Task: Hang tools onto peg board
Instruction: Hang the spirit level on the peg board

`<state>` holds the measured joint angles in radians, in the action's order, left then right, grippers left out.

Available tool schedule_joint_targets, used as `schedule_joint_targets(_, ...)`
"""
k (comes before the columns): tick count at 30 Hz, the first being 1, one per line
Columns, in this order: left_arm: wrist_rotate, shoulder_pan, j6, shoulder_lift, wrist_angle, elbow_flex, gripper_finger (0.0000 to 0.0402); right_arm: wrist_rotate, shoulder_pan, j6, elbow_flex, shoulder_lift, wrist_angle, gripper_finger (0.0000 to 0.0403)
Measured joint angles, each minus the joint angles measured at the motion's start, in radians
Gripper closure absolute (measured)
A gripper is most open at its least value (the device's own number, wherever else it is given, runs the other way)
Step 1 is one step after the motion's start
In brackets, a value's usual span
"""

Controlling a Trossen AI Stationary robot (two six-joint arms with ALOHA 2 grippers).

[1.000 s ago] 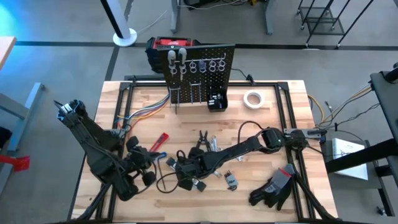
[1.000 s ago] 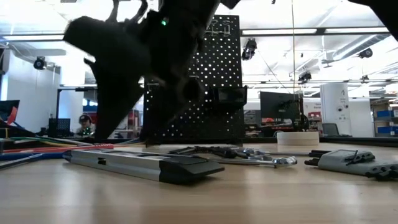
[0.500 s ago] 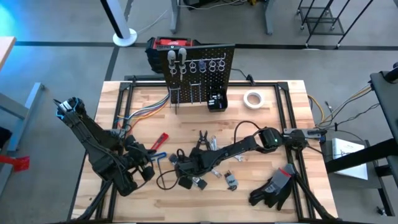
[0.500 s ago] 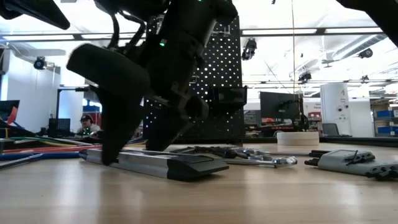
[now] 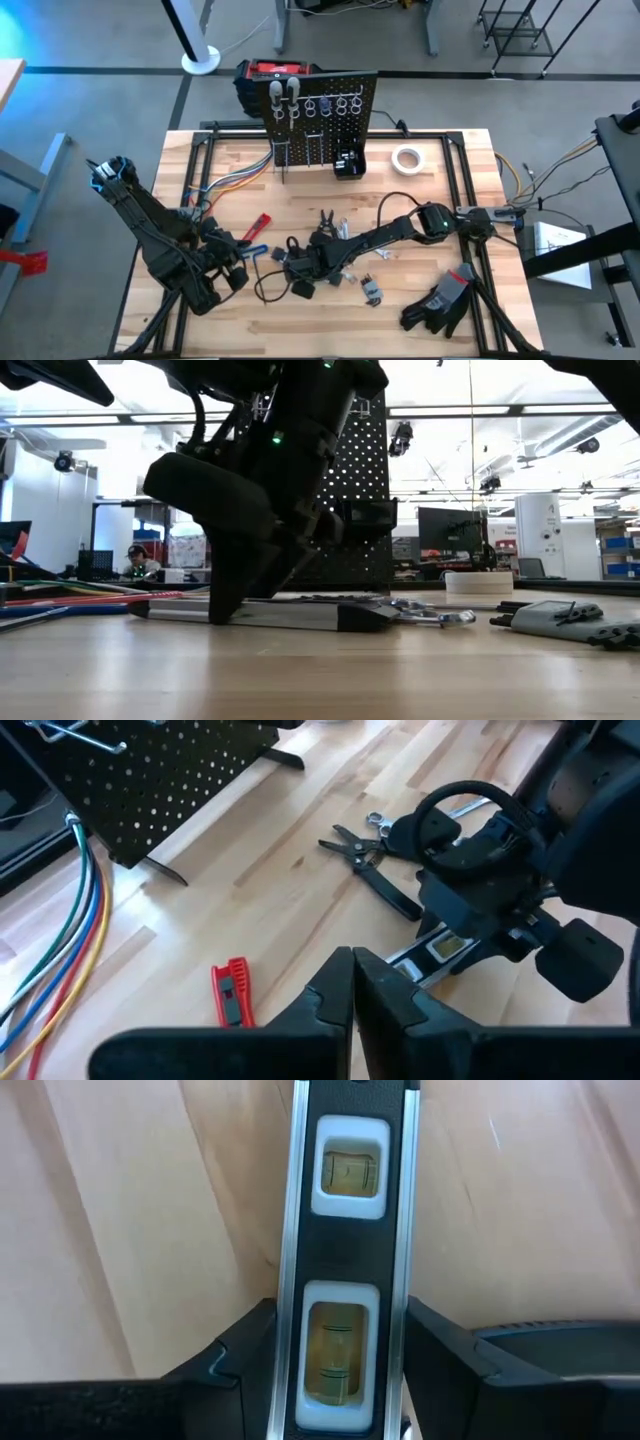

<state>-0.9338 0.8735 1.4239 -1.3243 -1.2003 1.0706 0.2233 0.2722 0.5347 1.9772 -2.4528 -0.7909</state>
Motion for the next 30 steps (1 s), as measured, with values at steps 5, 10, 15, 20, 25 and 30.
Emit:
schedule_joint_targets(5, -0.068, 0.054, 0.04, 0.021, -0.029, 0.0, 0.0401, 0.062, 0.028, -0.063, -0.009, 0.056, -0.028, 0.0243)
schedule_joint_targets(10, -0.19, 0.119, 0.1, 0.036, -0.03, 0.0, 0.0401, 0.348, 0.087, -0.095, -0.009, 0.2, 0.006, 0.0243)
schedule_joint_targets(15, -0.339, 0.136, 0.115, 0.001, 0.037, -0.014, 0.0401, 0.658, 0.138, -0.084, -0.078, 0.286, 0.013, 0.0243)
schedule_joint_targets(20, -0.632, 0.129, 0.138, -0.059, 0.217, -0.107, 0.0385, 0.913, 0.185, 0.027, -0.227, 0.416, 0.024, 0.0243)
schedule_joint_targets(25, -0.637, 0.037, 0.26, -0.096, 0.326, -0.201, 0.0308, 1.069, 0.217, 0.199, -0.416, 0.479, 0.032, 0.0243)
schedule_joint_targets(30, -0.638, -0.088, 0.201, -0.135, 0.445, -0.224, 0.0208, 1.202, 0.229, 0.311, -0.538, 0.524, 0.092, 0.0243)
